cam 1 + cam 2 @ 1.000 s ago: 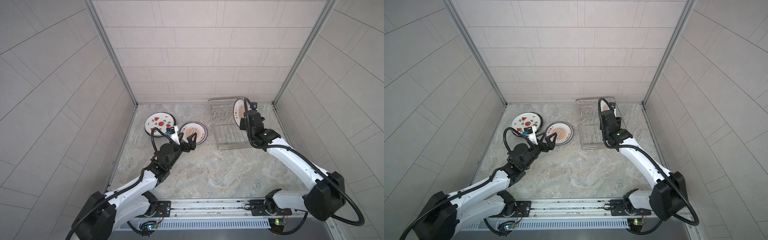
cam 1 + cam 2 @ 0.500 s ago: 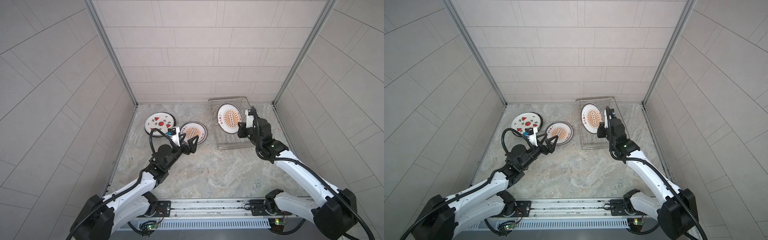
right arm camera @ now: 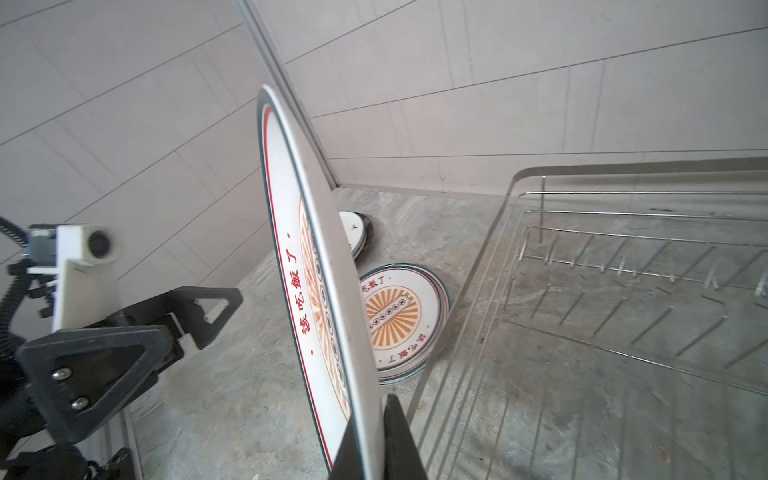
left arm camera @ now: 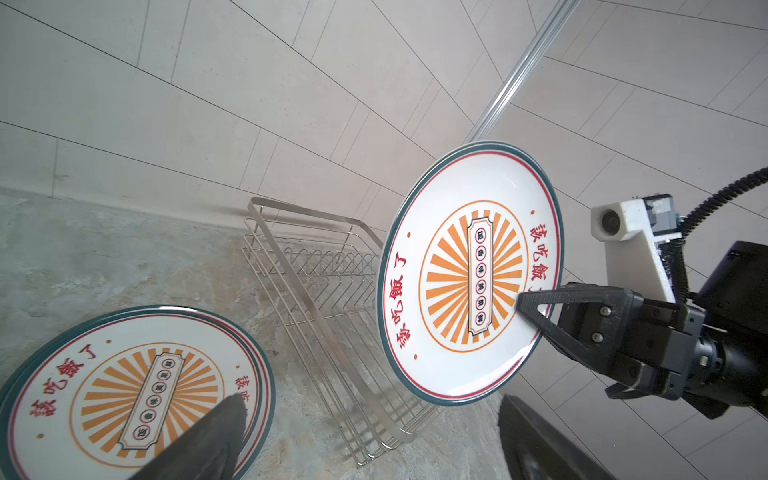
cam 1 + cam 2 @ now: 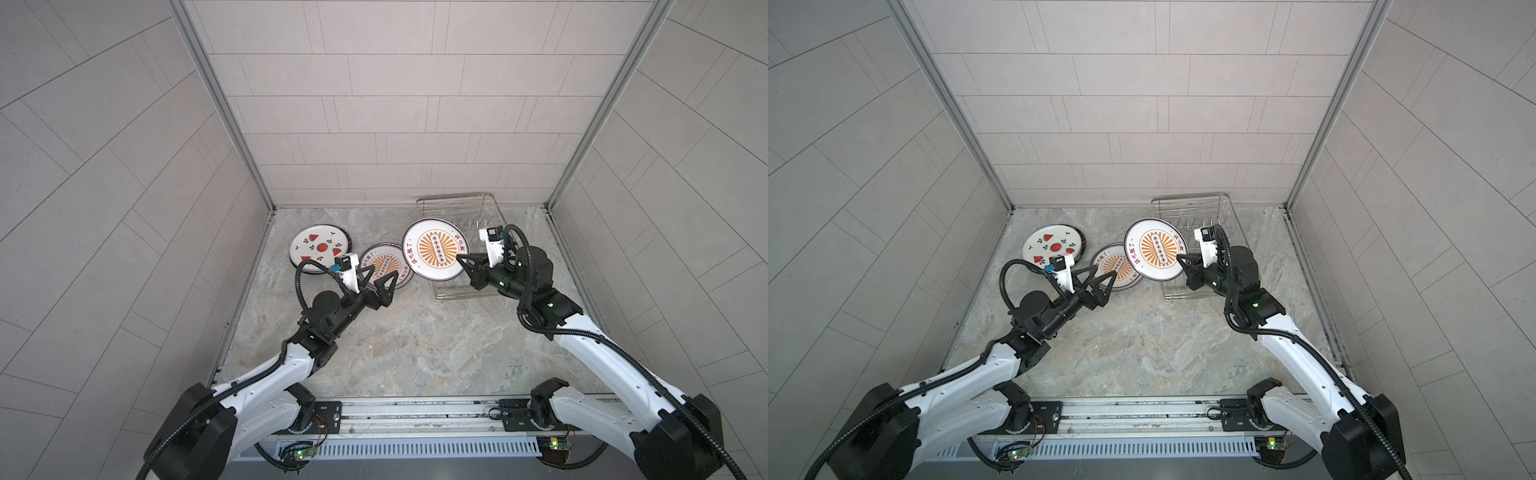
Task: Unload the plates from the dish rack
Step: 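Bring the sunburst plate to the left gripper and grasp its rim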
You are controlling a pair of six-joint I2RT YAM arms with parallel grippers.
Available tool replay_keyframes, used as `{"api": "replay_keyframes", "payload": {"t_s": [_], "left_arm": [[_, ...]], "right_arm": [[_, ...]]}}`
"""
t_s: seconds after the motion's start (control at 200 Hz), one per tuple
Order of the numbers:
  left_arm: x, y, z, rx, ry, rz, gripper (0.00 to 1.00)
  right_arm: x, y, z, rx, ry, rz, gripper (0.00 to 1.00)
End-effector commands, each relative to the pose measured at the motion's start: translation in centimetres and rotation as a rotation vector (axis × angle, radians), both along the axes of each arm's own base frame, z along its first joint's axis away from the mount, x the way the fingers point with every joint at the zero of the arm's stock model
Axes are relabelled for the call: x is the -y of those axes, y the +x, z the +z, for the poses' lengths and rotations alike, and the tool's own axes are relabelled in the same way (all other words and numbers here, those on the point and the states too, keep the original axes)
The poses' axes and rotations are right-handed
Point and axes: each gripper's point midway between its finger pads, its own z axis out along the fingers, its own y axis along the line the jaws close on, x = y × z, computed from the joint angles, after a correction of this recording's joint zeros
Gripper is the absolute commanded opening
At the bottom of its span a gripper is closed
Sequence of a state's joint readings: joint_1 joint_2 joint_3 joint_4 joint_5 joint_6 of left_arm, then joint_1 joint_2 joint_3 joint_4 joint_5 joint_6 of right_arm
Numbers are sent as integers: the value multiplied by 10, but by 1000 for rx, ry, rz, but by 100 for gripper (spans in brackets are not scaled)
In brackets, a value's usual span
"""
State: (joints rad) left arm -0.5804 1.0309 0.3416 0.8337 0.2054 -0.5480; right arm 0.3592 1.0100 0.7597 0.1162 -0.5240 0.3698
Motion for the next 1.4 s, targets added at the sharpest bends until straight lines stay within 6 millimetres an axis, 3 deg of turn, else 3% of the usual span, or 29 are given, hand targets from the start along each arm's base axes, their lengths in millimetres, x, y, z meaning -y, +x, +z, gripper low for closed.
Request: {"api": "replay_keyframes", "payload": {"t_s": [0.0,0.22,0.395,0.911,1.011,1.146,1.396], "left_arm": [[9,-7,22,82,-51,-69,99],[18,-13,30,115,-95,-143,95],[25,-14,33,111,-111,-181,86],[30,-17,28,96,-131,-222,44],[29,-17,27,95,-130,-216,31],[29,-16,27,88,-137,-211,29],[29,-9,19,63,-134,-190,18]], "right_arm": [[-10,-15,37,128,61,100,0],[-22,-24,36,129,70,178,0],[-33,-32,33,134,59,236,0],[-39,-29,27,117,39,249,0],[-40,-29,25,111,31,256,0],[-44,-29,22,93,19,265,0],[-46,-20,12,47,-14,251,5]]}}
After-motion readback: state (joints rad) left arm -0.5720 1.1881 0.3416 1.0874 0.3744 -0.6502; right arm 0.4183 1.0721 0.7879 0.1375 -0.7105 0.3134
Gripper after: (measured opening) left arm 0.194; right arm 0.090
